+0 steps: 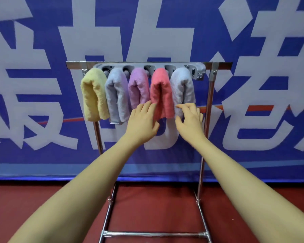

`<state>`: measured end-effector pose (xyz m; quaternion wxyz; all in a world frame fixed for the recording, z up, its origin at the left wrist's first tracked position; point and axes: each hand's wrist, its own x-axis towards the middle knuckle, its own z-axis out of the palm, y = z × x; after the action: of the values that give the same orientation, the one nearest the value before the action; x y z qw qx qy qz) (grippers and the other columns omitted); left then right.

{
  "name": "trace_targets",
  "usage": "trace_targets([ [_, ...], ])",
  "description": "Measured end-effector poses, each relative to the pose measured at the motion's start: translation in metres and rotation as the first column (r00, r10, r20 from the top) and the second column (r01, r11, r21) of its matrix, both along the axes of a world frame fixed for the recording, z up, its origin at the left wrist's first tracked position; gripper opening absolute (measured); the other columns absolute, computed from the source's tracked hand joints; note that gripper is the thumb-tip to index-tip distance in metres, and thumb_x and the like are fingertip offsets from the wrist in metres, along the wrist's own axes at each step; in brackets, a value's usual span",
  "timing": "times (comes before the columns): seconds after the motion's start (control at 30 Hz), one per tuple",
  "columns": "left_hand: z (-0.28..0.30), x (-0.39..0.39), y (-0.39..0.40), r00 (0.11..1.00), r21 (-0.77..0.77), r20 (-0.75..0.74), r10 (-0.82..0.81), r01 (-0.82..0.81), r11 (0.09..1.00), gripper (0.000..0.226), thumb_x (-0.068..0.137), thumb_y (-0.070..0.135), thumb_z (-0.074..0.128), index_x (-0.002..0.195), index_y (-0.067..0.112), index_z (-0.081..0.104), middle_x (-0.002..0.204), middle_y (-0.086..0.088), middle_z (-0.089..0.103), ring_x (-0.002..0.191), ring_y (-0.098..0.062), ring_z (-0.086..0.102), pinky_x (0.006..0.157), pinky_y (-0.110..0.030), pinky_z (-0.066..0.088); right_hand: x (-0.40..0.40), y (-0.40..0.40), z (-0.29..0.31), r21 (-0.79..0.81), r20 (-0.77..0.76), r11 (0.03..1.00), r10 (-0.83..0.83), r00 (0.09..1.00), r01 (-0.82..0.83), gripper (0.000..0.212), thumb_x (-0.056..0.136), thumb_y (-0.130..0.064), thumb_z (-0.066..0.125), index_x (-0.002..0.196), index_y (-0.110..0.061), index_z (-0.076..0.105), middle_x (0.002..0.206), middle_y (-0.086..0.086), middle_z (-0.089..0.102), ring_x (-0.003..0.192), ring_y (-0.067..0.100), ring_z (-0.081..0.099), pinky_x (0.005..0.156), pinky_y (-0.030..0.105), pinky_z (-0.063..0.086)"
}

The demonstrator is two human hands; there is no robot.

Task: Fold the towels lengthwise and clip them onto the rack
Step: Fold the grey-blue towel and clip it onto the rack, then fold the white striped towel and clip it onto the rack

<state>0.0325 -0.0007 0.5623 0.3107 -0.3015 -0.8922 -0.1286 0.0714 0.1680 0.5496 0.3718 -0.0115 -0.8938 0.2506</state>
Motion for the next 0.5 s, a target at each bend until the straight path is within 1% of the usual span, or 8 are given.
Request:
trace_targets([
  [0.07, -0.024, 0.009, -0.008, 0.997, -0.022, 0.073, 0.016, -0.015, 1.000, 0.052, 0.074, 0.029, 0.037, 0.116, 0.004, 0.056, 0.121, -0.011, 0.056, 0.107, -0.034, 0.052, 0.081, -0.041, 0.043, 0.010, -0.005, -0.021, -0.019, 0.082, 0.999, 0.040, 0.996, -0.039, 0.038, 0.087, -0.012, 0.052, 0.125, -0.015, 0.053, 0.120, 0.005, 0.047, 0.107, 0.023, 0.043, 0.086, 0.029, 0.023],
  [0.13, -0.051, 0.016, -0.016, 0.991, -0.071, 0.130, 0.021, -0.012, 0.997, 0.055, 0.072, 0.033, 0.029, 0.108, 0.003, 0.059, 0.114, -0.012, 0.058, 0.103, -0.034, 0.052, 0.080, -0.042, 0.042, 0.019, -0.011, -0.043, -0.025, 0.166, 0.998, 0.059, 0.984, -0.056, 0.035, 0.088, -0.012, 0.051, 0.123, -0.014, 0.053, 0.119, 0.005, 0.049, 0.107, 0.023, 0.045, 0.088, 0.028, 0.023],
  [0.17, -0.065, 0.018, -0.020, 0.986, -0.103, 0.161, 0.034, -0.017, 0.995, 0.053, 0.074, 0.033, 0.030, 0.108, 0.003, 0.059, 0.115, -0.012, 0.057, 0.105, -0.034, 0.051, 0.081, -0.041, 0.041, 0.022, -0.015, -0.056, -0.026, 0.208, 0.998, 0.067, 0.976, -0.063, 0.034, 0.089, -0.013, 0.051, 0.122, -0.014, 0.054, 0.119, 0.005, 0.050, 0.108, 0.023, 0.046, 0.090, 0.028, 0.023],
  [0.23, -0.095, 0.021, -0.027, 0.972, -0.170, 0.223, 0.072, -0.033, 0.985, 0.043, 0.082, 0.029, 0.043, 0.115, 0.005, 0.056, 0.119, -0.010, 0.055, 0.110, -0.032, 0.047, 0.086, -0.039, 0.036, 0.025, -0.020, -0.082, -0.025, 0.278, 0.997, 0.078, 0.957, -0.074, 0.032, 0.089, -0.013, 0.050, 0.121, -0.012, 0.055, 0.118, 0.005, 0.052, 0.107, 0.023, 0.049, 0.091, 0.030, 0.027],
  [0.3, -0.126, 0.021, -0.033, 0.958, -0.197, 0.274, 0.090, -0.036, 0.980, 0.038, 0.085, 0.025, 0.049, 0.118, 0.006, 0.054, 0.121, -0.009, 0.054, 0.112, -0.030, 0.044, 0.088, -0.037, 0.033, 0.027, -0.027, -0.110, -0.055, 0.335, 0.995, 0.099, 0.937, -0.085, 0.033, 0.089, -0.013, 0.051, 0.121, -0.011, 0.054, 0.116, 0.004, 0.053, 0.100, 0.021, 0.052, 0.093, 0.035, 0.035],
  [0.37, -0.156, 0.023, -0.038, 0.935, -0.215, 0.339, 0.105, -0.031, 0.976, 0.037, 0.086, 0.024, 0.050, 0.118, 0.006, 0.055, 0.121, -0.009, 0.054, 0.113, -0.030, 0.043, 0.089, -0.037, 0.033, 0.026, -0.033, -0.140, -0.116, 0.400, 0.988, 0.142, 0.906, -0.103, 0.033, 0.088, -0.013, 0.052, 0.121, -0.010, 0.053, 0.114, 0.003, 0.053, 0.089, 0.012, 0.050, 0.093, 0.041, 0.041],
  [0.4, -0.171, 0.022, -0.041, 0.922, -0.225, 0.370, 0.112, -0.028, 0.974, 0.036, 0.087, 0.024, 0.049, 0.117, 0.007, 0.056, 0.121, -0.009, 0.054, 0.113, -0.030, 0.043, 0.089, -0.037, 0.032, 0.024, -0.035, -0.155, -0.134, 0.438, 0.985, 0.154, 0.886, -0.105, 0.033, 0.088, -0.013, 0.053, 0.121, -0.011, 0.053, 0.112, 0.002, 0.053, 0.085, 0.010, 0.048, 0.092, 0.041, 0.043],
  [0.5, -0.215, 0.017, -0.047, 0.880, -0.239, 0.455, 0.134, -0.024, 0.971, 0.032, 0.087, 0.023, 0.050, 0.113, 0.007, 0.059, 0.119, -0.011, 0.055, 0.113, -0.031, 0.043, 0.089, -0.038, 0.032, 0.015, -0.036, -0.203, -0.166, 0.525, 0.982, 0.163, 0.836, -0.087, 0.031, 0.086, -0.011, 0.053, 0.117, -0.011, 0.055, 0.104, 0.001, 0.054, 0.080, 0.016, 0.050, 0.087, 0.038, 0.045],
])
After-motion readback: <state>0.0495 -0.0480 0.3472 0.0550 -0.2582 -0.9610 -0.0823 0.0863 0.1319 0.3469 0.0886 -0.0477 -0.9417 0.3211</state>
